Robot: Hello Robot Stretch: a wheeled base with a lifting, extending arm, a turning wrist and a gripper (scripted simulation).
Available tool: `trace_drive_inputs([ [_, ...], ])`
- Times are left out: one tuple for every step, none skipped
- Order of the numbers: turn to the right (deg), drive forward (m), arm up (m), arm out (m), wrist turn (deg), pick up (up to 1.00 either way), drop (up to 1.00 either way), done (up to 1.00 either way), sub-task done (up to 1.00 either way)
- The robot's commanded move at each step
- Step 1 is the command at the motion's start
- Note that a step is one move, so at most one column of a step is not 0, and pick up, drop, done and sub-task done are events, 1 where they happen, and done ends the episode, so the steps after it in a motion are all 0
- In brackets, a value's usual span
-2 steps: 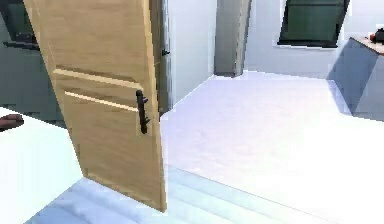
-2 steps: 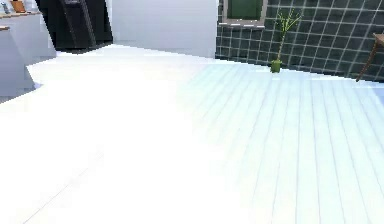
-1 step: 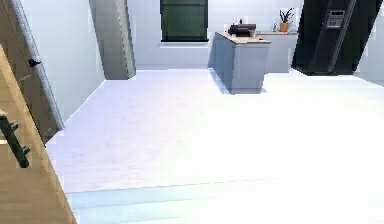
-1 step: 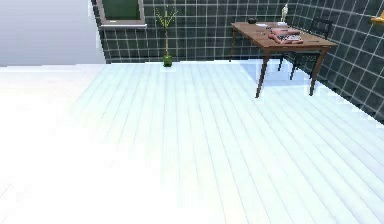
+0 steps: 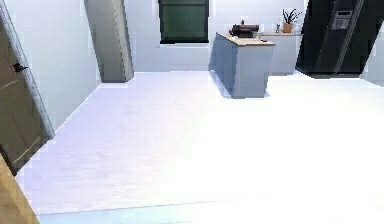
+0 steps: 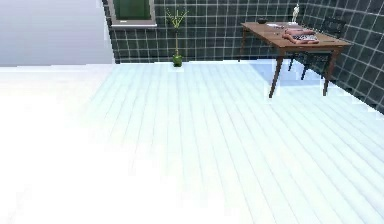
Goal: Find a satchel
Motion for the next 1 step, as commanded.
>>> trace_drive_inputs([
  [3.0,0.00,0.00,0.00,0.0,0.00,0.00,0.00,0.00],
])
